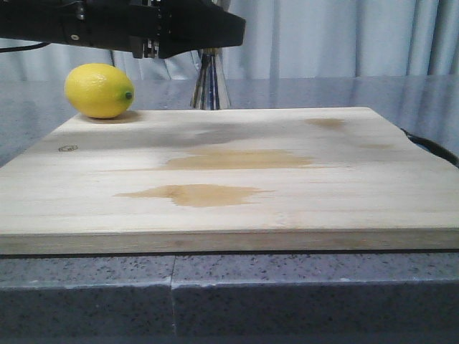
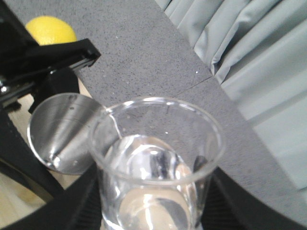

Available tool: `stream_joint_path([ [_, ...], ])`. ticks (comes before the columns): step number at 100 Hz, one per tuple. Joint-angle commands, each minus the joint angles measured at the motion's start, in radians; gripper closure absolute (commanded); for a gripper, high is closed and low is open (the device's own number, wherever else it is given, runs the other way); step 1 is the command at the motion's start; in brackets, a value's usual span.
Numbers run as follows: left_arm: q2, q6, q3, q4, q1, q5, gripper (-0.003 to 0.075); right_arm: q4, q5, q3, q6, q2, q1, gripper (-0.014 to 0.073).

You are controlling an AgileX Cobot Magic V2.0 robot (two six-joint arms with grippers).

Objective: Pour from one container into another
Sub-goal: 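Lift the beaker with the right gripper over the held jigger, then tilt the beaker with the right gripper, pouring liquid into the jigger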

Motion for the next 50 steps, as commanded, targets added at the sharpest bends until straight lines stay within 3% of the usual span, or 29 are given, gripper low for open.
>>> stream_joint_path([
  [1,-0.045,-0.005,-0.028,-0.090,-0.009,0.100,0.0523,-0.121,-0.052,-0.038,-0.009,-0.016,0.020,0.0318],
  [50,-0.045,-0.005,-0.028,-0.090,-0.009,0.100,0.0523,-0.325,-0.040,-0.038,-0.009,-0.016,0.029,0.0318],
])
